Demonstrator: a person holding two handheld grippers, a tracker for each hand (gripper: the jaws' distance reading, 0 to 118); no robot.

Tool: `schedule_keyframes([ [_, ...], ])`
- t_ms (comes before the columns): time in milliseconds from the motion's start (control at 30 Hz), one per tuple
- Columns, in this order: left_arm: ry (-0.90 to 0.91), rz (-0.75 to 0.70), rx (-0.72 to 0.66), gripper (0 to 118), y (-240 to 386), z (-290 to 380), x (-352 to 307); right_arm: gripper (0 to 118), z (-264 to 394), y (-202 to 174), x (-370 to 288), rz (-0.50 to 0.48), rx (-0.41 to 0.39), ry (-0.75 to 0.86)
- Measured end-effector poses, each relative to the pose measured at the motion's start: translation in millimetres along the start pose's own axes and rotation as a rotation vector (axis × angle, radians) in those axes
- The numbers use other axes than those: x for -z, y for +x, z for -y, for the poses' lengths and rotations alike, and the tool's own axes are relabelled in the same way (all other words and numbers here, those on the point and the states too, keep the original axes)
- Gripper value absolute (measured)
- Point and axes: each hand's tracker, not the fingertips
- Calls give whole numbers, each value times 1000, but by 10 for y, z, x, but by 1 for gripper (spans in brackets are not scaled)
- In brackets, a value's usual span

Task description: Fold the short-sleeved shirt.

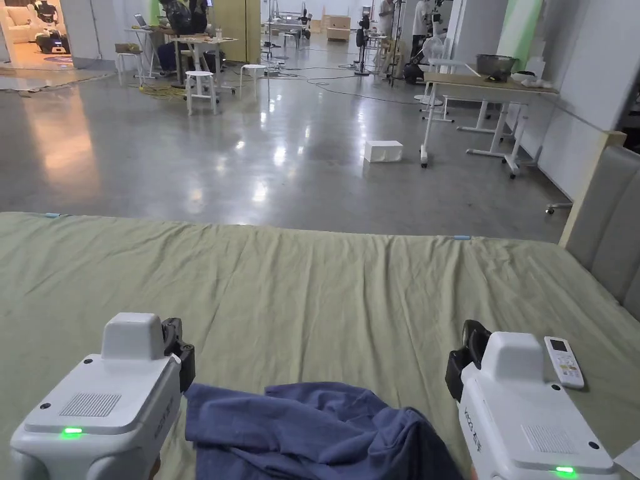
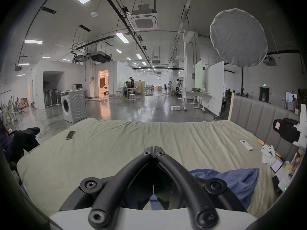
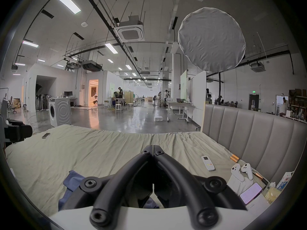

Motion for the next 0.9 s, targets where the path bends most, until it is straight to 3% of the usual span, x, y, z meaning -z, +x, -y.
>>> schedule_keyframes([
  [167, -60, -23, -13, 0, -69, 112, 97, 0, 5, 5, 44, -3, -10, -3],
  [433, -475, 81, -121, 3, -184, 770, 569, 0, 167, 86, 99, 0, -18, -57],
  [467, -540, 90, -126, 13, -186, 880, 629, 0, 202, 98, 101, 1, -19, -66],
  [533, -661, 126, -114, 58, -128, 1074, 693, 0, 258, 119, 103, 3, -20, -85],
  [600, -761, 142, -94, 85, -72, 1293, 748, 0, 317, 133, 101, 5, -25, -100],
  [700, -762, 126, -88, 91, 13, 1530, 778, 0, 395, 152, 101, 10, -29, -121],
  [900, -834, 83, -80, 87, 178, 1888, 884, 0, 521, 176, 81, 13, -29, -169],
])
